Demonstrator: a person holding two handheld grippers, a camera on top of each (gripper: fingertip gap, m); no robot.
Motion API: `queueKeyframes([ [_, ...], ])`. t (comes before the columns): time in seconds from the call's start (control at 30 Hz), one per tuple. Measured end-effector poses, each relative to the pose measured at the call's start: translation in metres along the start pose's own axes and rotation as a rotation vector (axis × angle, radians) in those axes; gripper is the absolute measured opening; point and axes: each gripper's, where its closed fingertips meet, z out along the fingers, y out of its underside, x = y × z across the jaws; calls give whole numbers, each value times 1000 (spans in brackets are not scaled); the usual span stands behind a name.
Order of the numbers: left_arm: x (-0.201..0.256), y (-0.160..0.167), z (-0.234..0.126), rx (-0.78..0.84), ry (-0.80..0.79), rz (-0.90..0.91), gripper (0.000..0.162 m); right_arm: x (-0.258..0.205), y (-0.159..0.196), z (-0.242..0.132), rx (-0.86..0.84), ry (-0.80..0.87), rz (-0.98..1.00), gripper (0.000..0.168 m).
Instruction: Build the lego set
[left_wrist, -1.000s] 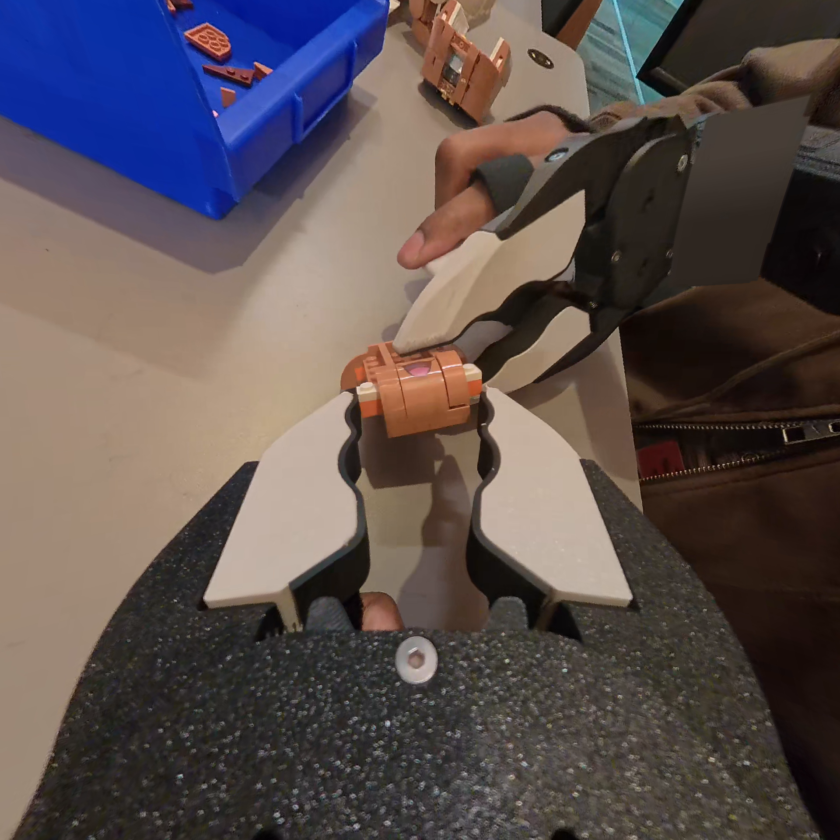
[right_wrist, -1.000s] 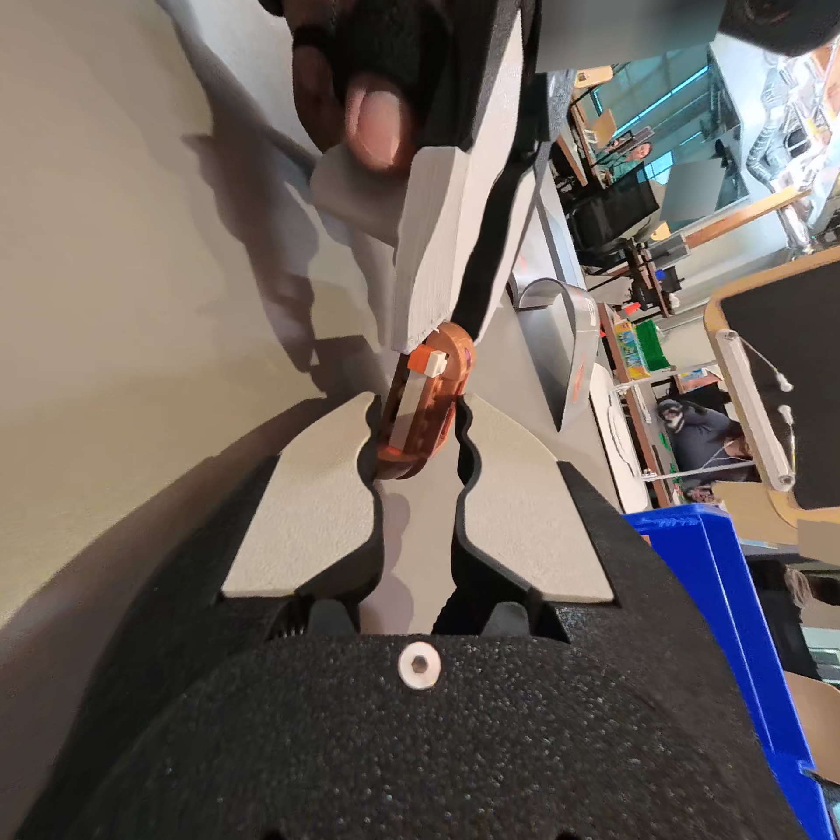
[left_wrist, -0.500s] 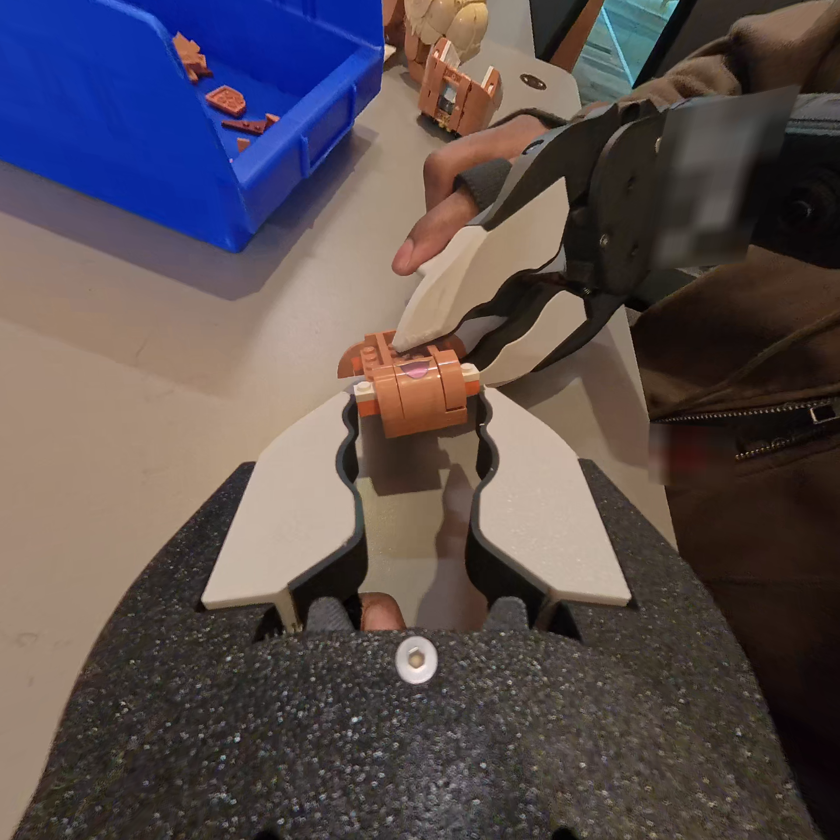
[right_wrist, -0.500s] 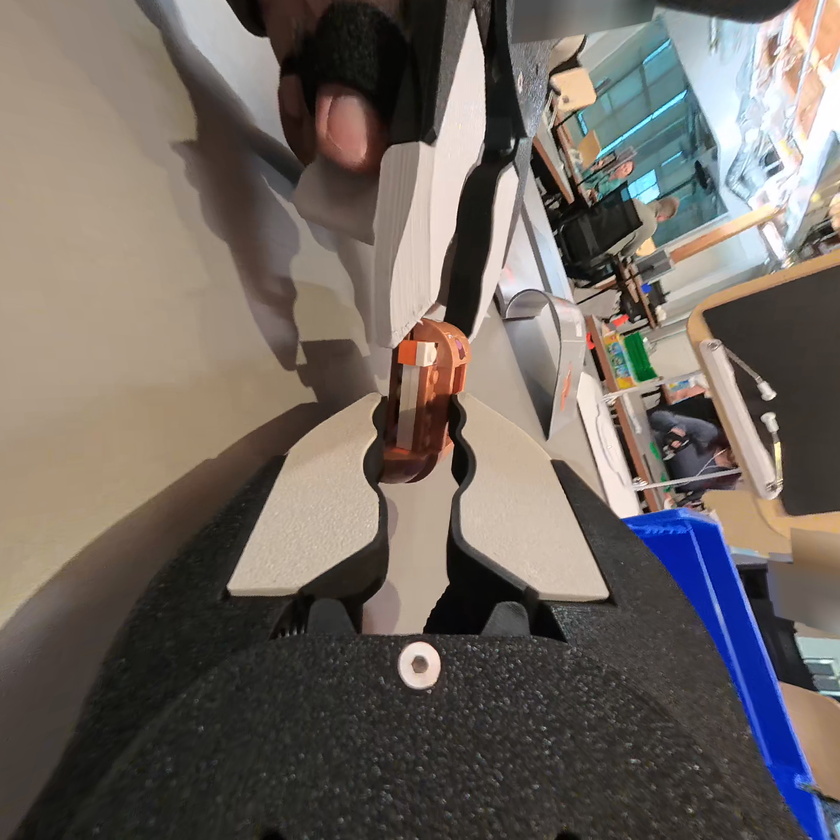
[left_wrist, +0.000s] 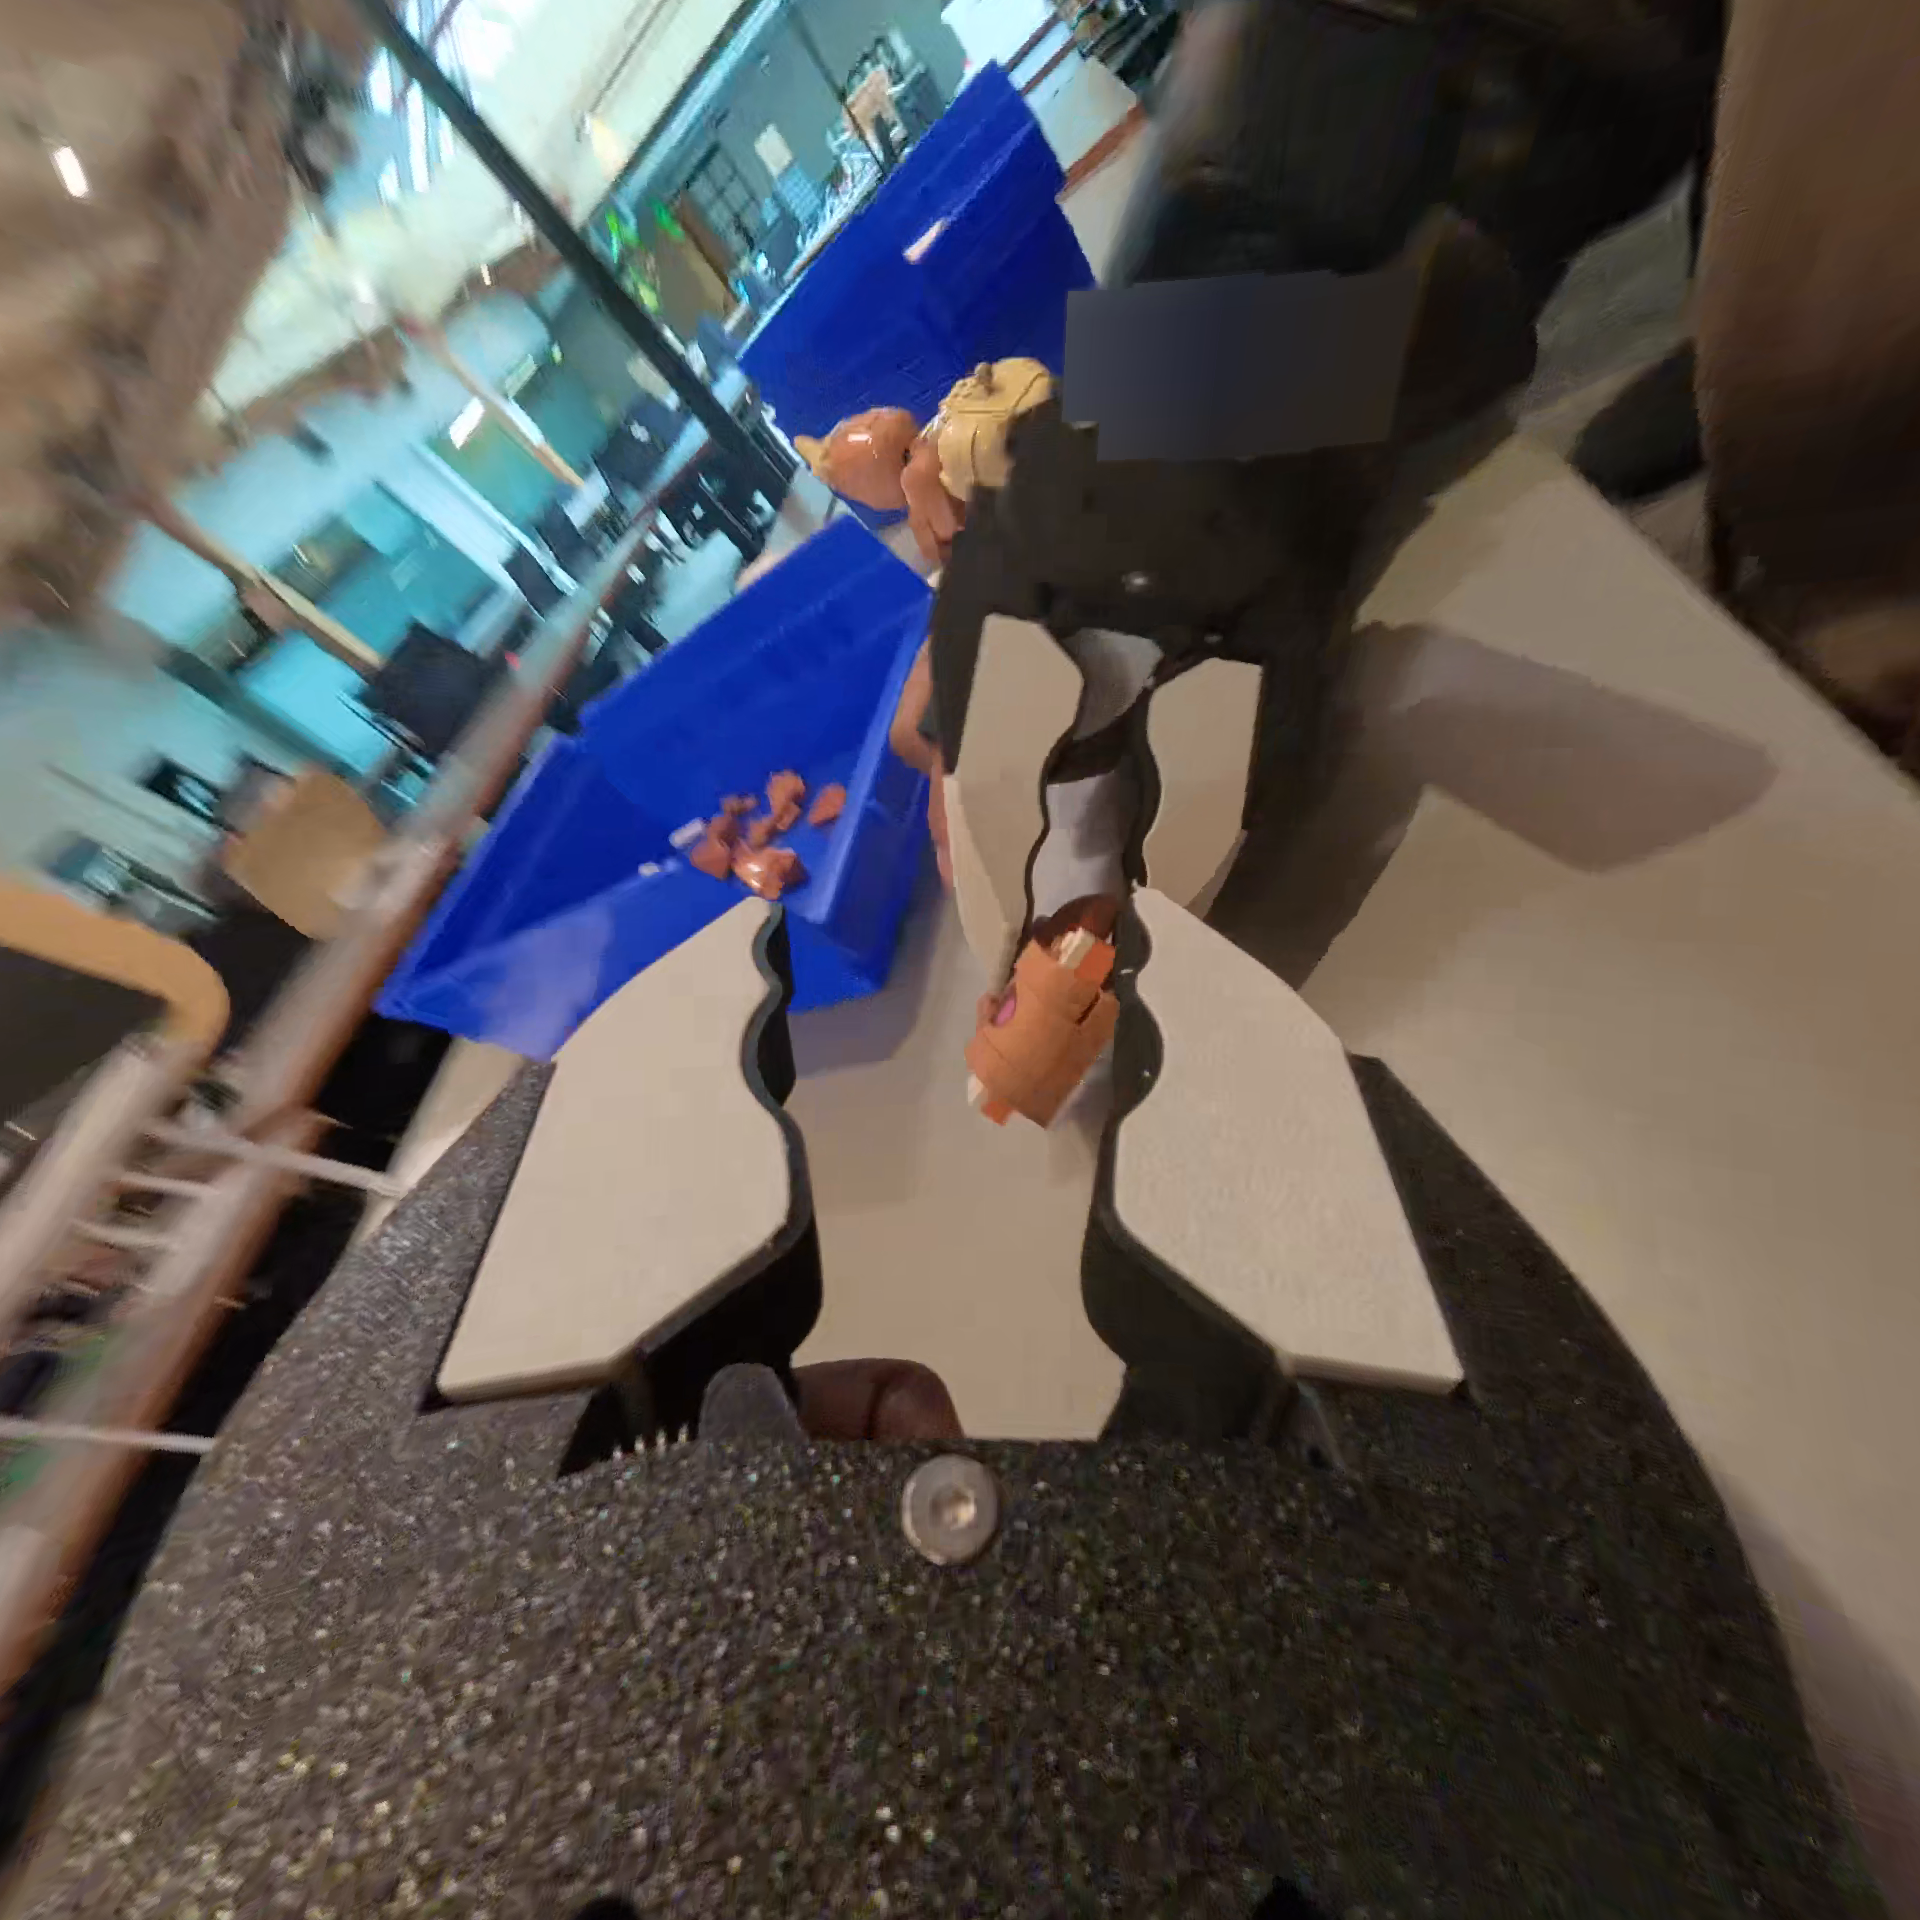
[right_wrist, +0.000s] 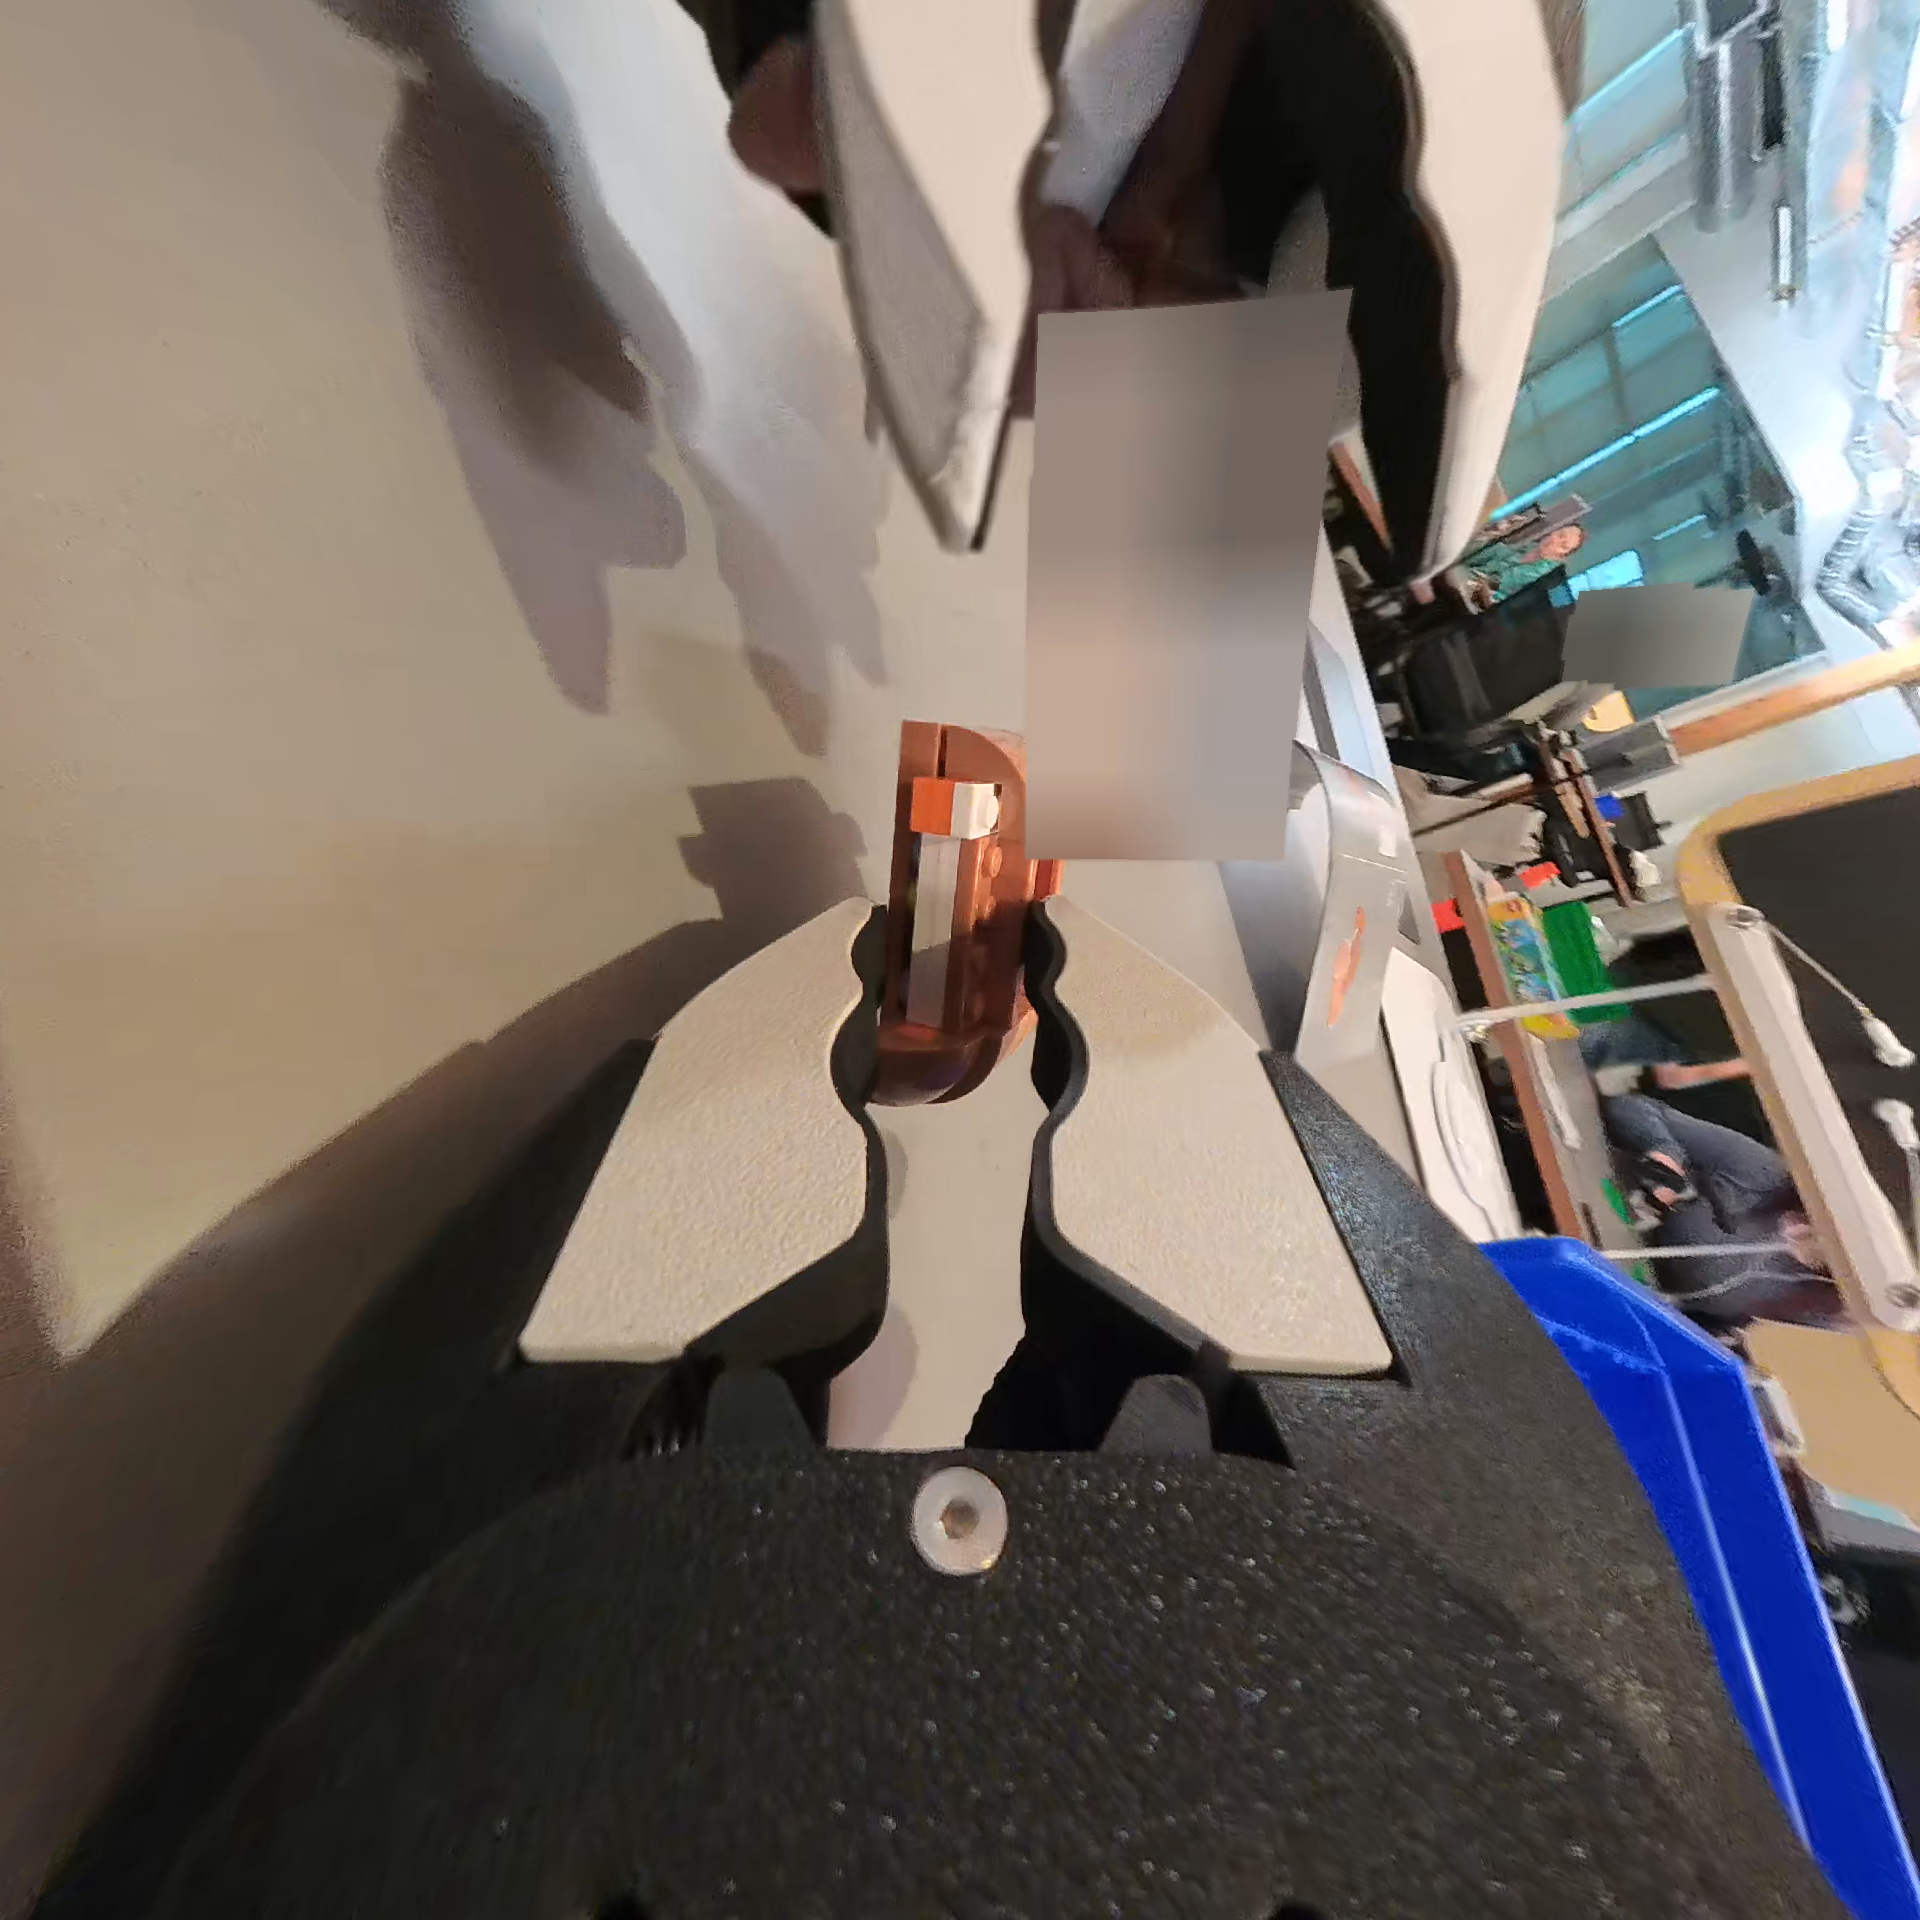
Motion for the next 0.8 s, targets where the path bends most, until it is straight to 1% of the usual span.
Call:
queueKeyframes([
  [0.07, 4, 1, 8, -22, 2, 128, 60, 1, 3, 0, 8, -32, 12, 25],
  [0.17, 13, 5, 21, -47, 76, 207, 61, 0, 8, -2, 12, -92, 35, 25],
  [0.23, 20, 11, 29, -65, 142, 221, 62, 2, 12, -4, 18, -117, 65, 25],
  [0.3, 21, 16, 35, -76, 169, 223, 62, 4, 14, -7, 27, -134, 93, 25],
  [0.53, 18, 26, 52, -73, 159, 203, 48, 1, 24, -11, 9, -181, 122, 25],
  [0.8, 22, 34, 58, -111, 160, 195, 47, 4, 18, -14, 31, -192, 158, 25],
])
